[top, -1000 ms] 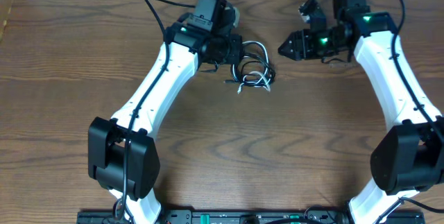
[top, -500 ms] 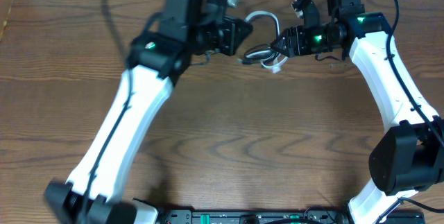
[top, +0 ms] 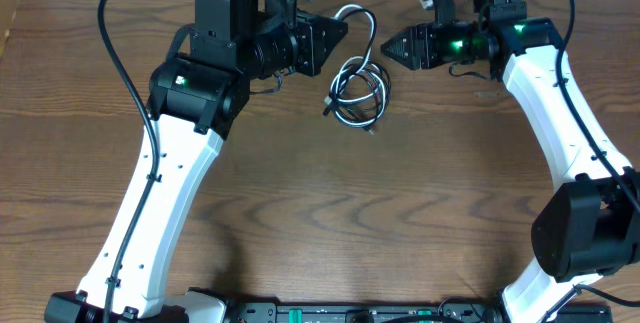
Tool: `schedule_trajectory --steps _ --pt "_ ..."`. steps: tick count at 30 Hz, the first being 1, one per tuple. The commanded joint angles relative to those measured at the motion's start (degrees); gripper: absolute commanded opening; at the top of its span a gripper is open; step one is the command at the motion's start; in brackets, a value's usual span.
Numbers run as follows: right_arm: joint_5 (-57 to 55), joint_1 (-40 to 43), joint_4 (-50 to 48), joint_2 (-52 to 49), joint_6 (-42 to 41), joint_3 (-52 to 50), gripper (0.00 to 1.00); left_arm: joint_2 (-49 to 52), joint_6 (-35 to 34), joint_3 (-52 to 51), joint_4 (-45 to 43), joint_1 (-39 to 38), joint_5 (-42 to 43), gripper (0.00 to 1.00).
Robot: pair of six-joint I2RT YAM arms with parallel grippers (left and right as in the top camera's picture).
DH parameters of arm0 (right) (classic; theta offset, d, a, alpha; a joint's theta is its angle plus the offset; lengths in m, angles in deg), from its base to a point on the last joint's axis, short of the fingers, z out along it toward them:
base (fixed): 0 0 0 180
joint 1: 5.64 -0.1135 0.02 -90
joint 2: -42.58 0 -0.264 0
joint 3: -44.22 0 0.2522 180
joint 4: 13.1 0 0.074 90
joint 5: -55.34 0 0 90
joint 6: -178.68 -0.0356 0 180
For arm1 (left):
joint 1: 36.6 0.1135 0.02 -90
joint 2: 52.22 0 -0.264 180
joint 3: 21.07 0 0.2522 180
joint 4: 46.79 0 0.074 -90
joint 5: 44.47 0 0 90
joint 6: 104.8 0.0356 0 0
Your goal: Untangle cables
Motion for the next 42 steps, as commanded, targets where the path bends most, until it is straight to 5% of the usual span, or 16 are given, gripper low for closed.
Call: schedule_trajectory --steps 1,15,21,26,31,42 --pt "-1.2 -1.3 0.7 0.8 -3.3 0.2 0.48 -0.5 -1.2 0.5 -1.3 0.2 1.5 0.08" --pt "-15.3 -5.1 7.0 0.2 -3.1 0.2 0.46 -0.5 -1.8 0.5 -1.5 0.2 1.5 0.08" --pt "-15.2 -5.9 6.8 0.1 0.9 -1.1 0.31 -0.5 -1.9 0.5 -1.8 0.2 1.5 0.08" --pt "-15.2 -6.8 1.6 0.0 1.9 -4.1 0.29 -0.5 -3.3 0.5 -3.8 0.3 1.4 0.08" --pt "-16.9 -6.7 -1.4 0.0 1.4 -7.4 0.01 -0.5 -3.6 0.5 -4.9 0.7 1.2 0.08" --pt "-29.0 -2.1 2.9 0.0 -10.5 -9.2 0.01 -2.6 -10.6 0.5 -13.1 10.6 1.3 0.08"
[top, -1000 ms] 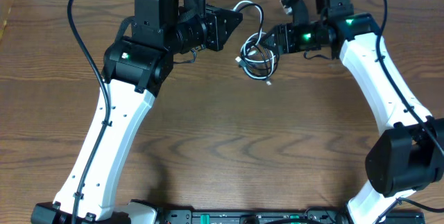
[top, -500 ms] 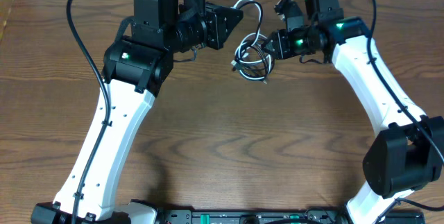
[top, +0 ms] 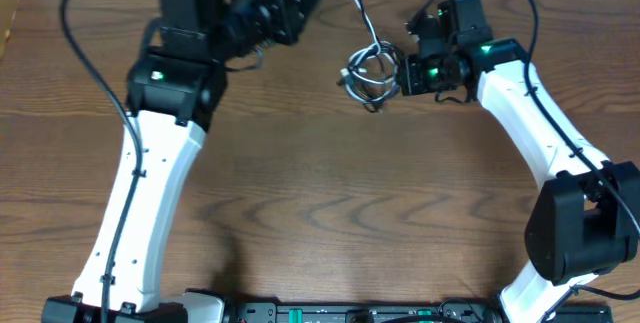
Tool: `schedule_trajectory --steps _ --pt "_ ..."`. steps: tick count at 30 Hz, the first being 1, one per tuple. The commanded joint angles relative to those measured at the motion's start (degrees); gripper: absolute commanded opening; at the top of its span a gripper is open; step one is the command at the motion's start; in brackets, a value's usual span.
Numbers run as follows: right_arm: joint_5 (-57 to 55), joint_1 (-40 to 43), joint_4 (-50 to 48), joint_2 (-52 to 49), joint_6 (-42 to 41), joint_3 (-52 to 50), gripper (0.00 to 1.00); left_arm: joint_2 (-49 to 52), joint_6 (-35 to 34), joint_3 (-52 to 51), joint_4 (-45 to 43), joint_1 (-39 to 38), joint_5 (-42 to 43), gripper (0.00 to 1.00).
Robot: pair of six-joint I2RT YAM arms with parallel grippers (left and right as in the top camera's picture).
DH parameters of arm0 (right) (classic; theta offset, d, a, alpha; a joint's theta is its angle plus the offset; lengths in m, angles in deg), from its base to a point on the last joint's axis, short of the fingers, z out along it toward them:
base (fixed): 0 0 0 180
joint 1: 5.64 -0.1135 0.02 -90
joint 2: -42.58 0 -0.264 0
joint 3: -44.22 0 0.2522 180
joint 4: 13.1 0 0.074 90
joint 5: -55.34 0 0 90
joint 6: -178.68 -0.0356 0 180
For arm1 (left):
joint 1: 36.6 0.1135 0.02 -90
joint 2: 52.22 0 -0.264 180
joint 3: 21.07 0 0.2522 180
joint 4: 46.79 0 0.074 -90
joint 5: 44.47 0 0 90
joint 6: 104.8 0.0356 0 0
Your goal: Untangle cables
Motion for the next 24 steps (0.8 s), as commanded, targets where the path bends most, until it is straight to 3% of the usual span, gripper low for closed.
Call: schedule_trajectory --steps 1,16,24 --pt "-6.0 2.0 1.8 0.0 -4.5 -1.0 0.01 -3.0 -2.6 0.6 -2.1 3.8 0.3 0.08" --pt "-9.2 7.1 3.2 0.0 -8.0 -8.3 0.01 -9.3 -2.6 0.6 -2.9 19.1 0.4 0.08" --pt "-9.4 8.9 4.3 0.0 -8.0 -8.6 0.01 -9.9 -3.0 0.6 -3.0 23.3 0.3 0.08"
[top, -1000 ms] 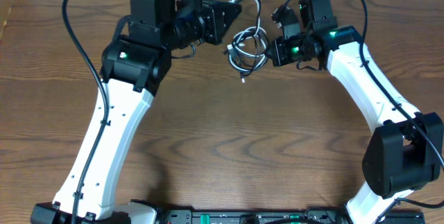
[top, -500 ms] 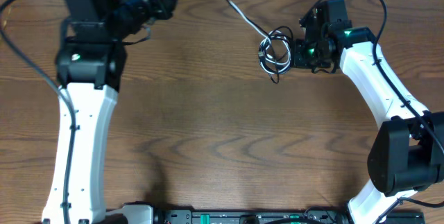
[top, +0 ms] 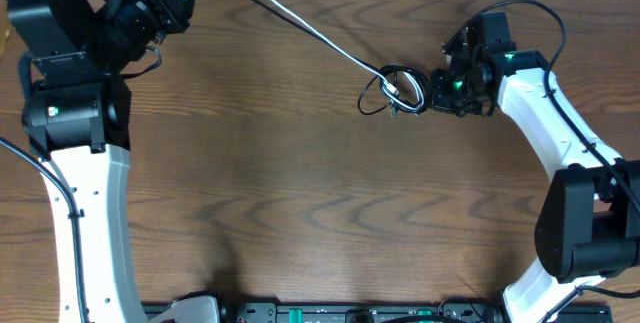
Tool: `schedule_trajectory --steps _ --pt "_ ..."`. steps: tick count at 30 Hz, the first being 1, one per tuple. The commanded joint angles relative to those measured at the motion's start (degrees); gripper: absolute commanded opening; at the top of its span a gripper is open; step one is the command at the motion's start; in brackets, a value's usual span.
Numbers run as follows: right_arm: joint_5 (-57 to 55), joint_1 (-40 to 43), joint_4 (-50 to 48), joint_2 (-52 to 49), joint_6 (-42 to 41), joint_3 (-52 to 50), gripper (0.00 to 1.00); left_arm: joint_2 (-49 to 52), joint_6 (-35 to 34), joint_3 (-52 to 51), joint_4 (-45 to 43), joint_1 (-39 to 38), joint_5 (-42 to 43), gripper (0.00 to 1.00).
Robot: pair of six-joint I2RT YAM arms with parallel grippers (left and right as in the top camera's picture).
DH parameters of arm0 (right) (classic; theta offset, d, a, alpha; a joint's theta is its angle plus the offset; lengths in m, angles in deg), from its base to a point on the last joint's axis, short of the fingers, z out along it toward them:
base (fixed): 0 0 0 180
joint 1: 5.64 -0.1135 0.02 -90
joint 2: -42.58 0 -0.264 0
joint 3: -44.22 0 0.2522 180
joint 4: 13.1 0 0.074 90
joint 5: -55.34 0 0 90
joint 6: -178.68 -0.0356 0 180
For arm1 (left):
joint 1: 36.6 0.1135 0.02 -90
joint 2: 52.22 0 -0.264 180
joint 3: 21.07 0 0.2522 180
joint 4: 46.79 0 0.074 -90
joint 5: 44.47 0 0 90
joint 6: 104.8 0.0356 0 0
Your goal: Untangle cables
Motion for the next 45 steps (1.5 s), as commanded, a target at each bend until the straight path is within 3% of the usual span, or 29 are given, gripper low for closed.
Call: schedule_trajectory --steps 1,8,12,15,26,31,32,33,36,38,45 --pt "-9.2 3.7 1.9 -0.4 -0.7 -2.2 0.01 -3.0 -0.5 1.8 -3.5 4.2 -4.3 0.08" --pt "-12.2 7.2 3.7 -0.4 -0.8 -3.6 0.01 -3.1 -4.9 1.8 -7.4 11.0 -4.3 0.08" --pt "-11.4 8.9 3.8 -0.4 -0.6 -3.8 0.01 -3.0 -5.7 1.8 -3.8 12.2 -3.6 0.08" --pt "-5.3 8.6 2.6 -0.4 5.0 -3.8 0.01 -2.5 -4.9 1.8 0.8 11.4 -2.6 0.08" --pt "19.6 1.6 2.2 0.8 19.8 -1.6 0.04 3.4 7.5 1.7 15.8 -0.9 -0.8 0.08" --pt "26.0 0.7 3.6 5.2 21.7 2.3 0.05 7.4 11.4 1.7 18.7 -7.1 -0.8 0.07" --pt "25.3 0.8 3.6 6.2 20.6 2.8 0.08 8.1 11.8 1.7 19.1 -8.2 -0.8 0.08" --pt "23.2 0.9 3.1 7.2 17.4 3.1 0.18 9.0 12.2 1.7 19.4 -9.6 -0.8 0.08" --pt "12.7 1.1 3.2 9.0 5.9 3.3 0.59 11.1 14.0 1.7 20.5 -12.7 -0.8 0.09" --pt "7.7 1.1 4.2 9.3 4.5 3.3 0.7 12.6 14.4 1.7 21.2 -14.8 -0.8 0.15" --pt "-2.4 3.3 6.1 9.3 -0.8 3.3 0.73 18.4 18.1 1.7 22.8 -21.0 -0.9 0.31"
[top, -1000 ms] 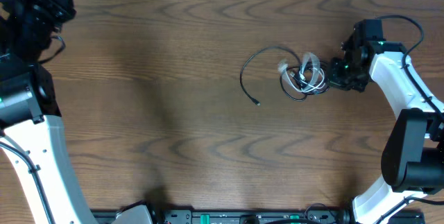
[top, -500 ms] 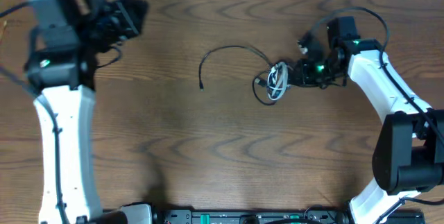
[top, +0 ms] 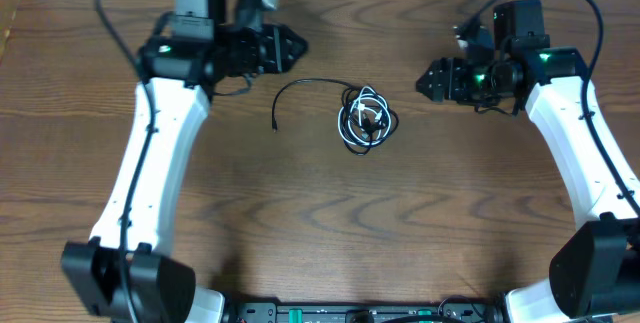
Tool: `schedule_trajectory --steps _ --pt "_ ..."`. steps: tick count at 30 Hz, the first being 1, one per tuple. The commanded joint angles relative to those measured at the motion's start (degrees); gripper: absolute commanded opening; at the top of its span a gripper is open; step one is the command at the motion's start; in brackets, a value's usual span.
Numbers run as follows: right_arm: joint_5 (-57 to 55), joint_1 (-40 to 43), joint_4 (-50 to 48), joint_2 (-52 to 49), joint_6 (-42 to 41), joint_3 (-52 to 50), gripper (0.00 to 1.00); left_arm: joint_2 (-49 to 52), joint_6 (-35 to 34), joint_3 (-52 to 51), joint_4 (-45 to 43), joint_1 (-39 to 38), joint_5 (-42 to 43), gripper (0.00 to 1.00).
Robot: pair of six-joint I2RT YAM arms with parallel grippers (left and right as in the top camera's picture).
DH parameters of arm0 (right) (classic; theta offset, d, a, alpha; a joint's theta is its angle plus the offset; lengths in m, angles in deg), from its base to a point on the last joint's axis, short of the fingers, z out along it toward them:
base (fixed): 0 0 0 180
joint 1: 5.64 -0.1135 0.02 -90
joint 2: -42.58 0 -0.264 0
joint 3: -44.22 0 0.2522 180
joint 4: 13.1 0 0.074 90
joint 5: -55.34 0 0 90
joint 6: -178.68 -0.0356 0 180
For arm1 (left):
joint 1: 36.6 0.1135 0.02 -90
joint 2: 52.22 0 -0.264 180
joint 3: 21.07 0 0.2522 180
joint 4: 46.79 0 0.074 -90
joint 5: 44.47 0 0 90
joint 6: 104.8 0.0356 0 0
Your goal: Untangle cables
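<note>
The cable bundle (top: 366,123), black and white loops wound together, lies on the table in the overhead view. One black end (top: 300,84) arcs out of it to the left and ends near a small plug (top: 276,123). My left gripper (top: 298,48) hovers up and left of the bundle, open, with nothing in it. My right gripper (top: 422,79) is to the bundle's right and slightly above it in the frame, also open and apart from the cables.
Brown wooden table (top: 320,223) with a white wall strip along the far edge. The arms' own black supply cables hang behind each arm. A black rail with the arm bases runs along the near edge (top: 330,313).
Both grippers have let go. The taut white cable is slack again, and the bundle now lies lower, at the table's centre. My left arm has come back right; my right gripper has backed off.
The bundle lay between my two grippers at the far centre. Then the left held a white cable end and the right gripped the loops. The left stood far left with the cable stretched taut. Now the bundle lies loose, a black end spread out leftward.
</note>
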Motion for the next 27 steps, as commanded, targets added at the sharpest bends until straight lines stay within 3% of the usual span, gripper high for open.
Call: schedule_trajectory --steps 1,7,14,18,27 --pt "-6.8 2.1 0.0 -0.1 -4.3 0.3 0.73 3.7 3.1 1.1 0.5 -2.9 0.3 0.33" --pt "-8.3 6.3 0.2 -0.1 -4.1 0.0 0.75 10.7 3.1 1.1 0.7 -7.8 -3.5 0.36" --pt "-8.3 8.9 1.0 -0.1 -1.2 -0.2 0.75 17.0 0.1 1.1 1.4 -12.8 -15.3 0.5" --pt "-8.2 8.9 1.2 -0.2 -0.6 -0.2 0.75 20.8 -0.2 1.1 0.6 -14.8 -16.0 0.56" --pt "-8.2 8.3 1.8 -0.2 -0.6 -0.6 0.77 27.5 -4.6 1.1 -0.2 -15.9 -19.9 0.54"
